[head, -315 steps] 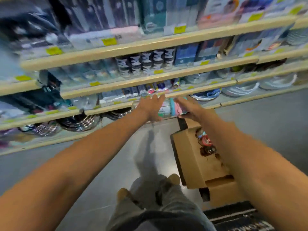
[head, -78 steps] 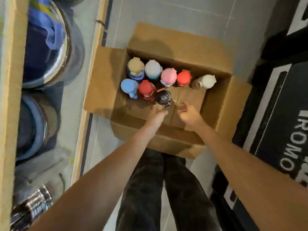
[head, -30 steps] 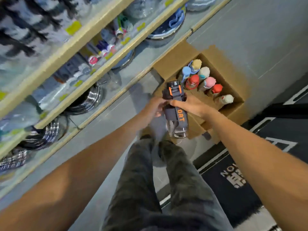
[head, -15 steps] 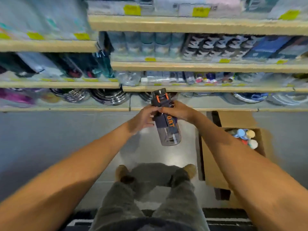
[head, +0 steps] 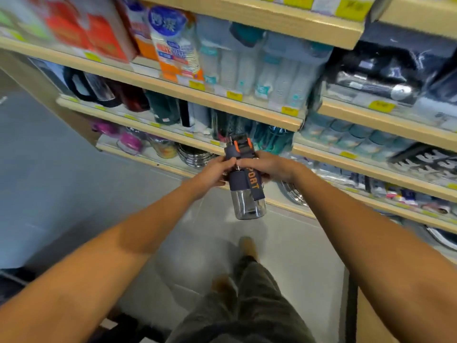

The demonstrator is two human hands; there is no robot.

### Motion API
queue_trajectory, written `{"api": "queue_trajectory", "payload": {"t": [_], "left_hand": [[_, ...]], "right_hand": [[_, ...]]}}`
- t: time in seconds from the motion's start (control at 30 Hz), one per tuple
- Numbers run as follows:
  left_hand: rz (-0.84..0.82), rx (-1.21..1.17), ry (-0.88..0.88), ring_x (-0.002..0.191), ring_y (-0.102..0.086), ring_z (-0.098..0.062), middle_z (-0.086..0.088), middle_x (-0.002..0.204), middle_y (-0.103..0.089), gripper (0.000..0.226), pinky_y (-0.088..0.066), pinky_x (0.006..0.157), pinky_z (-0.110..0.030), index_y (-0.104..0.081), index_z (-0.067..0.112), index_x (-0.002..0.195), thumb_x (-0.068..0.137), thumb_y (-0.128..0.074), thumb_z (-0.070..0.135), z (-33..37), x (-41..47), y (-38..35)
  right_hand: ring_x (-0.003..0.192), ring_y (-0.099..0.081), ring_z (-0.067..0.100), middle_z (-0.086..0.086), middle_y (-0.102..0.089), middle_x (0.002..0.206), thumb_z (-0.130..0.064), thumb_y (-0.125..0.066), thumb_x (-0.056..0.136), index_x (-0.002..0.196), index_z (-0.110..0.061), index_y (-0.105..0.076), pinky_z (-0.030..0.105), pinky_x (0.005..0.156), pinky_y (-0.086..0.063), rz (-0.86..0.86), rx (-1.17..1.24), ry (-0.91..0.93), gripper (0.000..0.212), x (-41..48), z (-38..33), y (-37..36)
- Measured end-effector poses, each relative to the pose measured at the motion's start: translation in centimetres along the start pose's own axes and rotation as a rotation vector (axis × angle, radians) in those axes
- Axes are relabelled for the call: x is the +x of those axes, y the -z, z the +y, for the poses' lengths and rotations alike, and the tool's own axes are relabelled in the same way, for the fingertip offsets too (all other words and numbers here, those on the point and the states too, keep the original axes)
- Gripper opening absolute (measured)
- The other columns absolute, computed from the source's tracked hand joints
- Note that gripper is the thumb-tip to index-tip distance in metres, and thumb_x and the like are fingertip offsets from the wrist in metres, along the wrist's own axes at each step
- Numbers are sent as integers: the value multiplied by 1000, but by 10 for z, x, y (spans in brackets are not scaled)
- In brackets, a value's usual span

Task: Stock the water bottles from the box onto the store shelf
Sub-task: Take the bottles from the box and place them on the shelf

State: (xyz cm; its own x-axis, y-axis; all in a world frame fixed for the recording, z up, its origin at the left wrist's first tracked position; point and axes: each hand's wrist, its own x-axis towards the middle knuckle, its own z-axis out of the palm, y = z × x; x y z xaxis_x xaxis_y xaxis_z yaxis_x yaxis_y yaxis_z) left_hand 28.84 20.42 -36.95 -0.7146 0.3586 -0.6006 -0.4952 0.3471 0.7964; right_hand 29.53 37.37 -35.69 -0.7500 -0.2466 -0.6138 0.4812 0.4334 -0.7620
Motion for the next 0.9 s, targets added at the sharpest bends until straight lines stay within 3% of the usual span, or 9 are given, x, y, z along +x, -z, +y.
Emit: {"api": "queue_trajectory", "payload": {"t": [0.17, 0.33, 0.4, 0.47, 0.53, 0.67, 0.73, 0.83, 0.9], "left_hand": [[38, -5, -28, 104, -57, -26, -11, 128, -58, 39, -42, 89, -34, -47, 15, 132, 98, -45, 35, 10, 8, 59], [71, 6, -58, 105, -58, -25, -11, 125, -59, 41, -46, 78, -30, -48, 12, 133, 98, -47, 32, 31, 30, 126], [75, 13, -65, 97, -60, -22, -11, 122, -61, 36, -49, 75, -26, -50, 10, 128, 98, -48, 30, 38, 40, 151], [74, 15, -77, 83, -60, -15, -10, 115, -60, 35, -52, 62, -15, -50, 7, 128, 99, -47, 26, 50, 48, 180], [86, 43, -73, 78, -57, -11, -9, 112, -58, 38, -47, 52, -11, -48, 6, 131, 99, -46, 26, 57, 54, 205], [108, 77, -95, 90, -56, -17, -12, 120, -58, 39, -44, 57, -14, -48, 4, 131, 99, -46, 27, 66, 63, 251], [97, 82, -102, 85, -57, -15, -8, 111, -57, 36, -46, 59, -13, -50, 5, 128, 99, -46, 26, 71, 62, 268], [56, 126, -104, 98, -60, -21, -7, 114, -61, 39, -48, 82, -32, -52, 9, 126, 97, -48, 34, 76, 63, 294], [17, 184, -129, 85, -58, -14, -4, 105, -61, 37, -46, 75, -27, -53, 10, 122, 97, -47, 37, 84, 59, 314]], "right_hand": [[96, -62, 22, 12, -66, 109, -49, -67, 80, 123, -14, -55, 33, 78, -49, -32, -54, 3, 57, 48, -43, -12], [99, -60, 18, 5, -65, 108, -47, -64, 85, 122, -19, -55, 33, 82, -48, -45, -26, 16, 47, 103, -93, -20], [101, -61, 20, 9, -66, 112, -54, -67, 77, 122, -19, -54, 40, 90, -49, -33, -12, 13, 58, 124, -110, -26], [103, -62, 28, 17, -66, 113, -59, -67, 69, 117, -18, -58, 46, 95, -47, -34, 0, 24, 64, 147, -131, -32], [92, -59, 30, 17, -63, 100, -57, -69, 69, 106, -19, -60, 42, 87, -44, -44, 37, 45, 53, 166, -148, -39], [71, -59, 9, -6, -66, 80, -42, -61, 88, 103, -27, -58, 24, 67, -46, -15, 73, 53, 21, 191, -183, -55], [83, -62, 12, -2, -68, 92, -46, -61, 86, 108, -28, -57, 31, 76, -51, -10, 59, 51, 29, 198, -198, -61], [101, -61, 21, 6, -67, 111, -55, -60, 82, 114, -25, -57, 40, 94, -47, -3, 28, 39, 44, 203, -218, -68], [100, -62, 21, 7, -67, 109, -57, -59, 81, 115, -22, -58, 41, 95, -47, 60, 36, 29, 49, 201, -234, -78]]}}
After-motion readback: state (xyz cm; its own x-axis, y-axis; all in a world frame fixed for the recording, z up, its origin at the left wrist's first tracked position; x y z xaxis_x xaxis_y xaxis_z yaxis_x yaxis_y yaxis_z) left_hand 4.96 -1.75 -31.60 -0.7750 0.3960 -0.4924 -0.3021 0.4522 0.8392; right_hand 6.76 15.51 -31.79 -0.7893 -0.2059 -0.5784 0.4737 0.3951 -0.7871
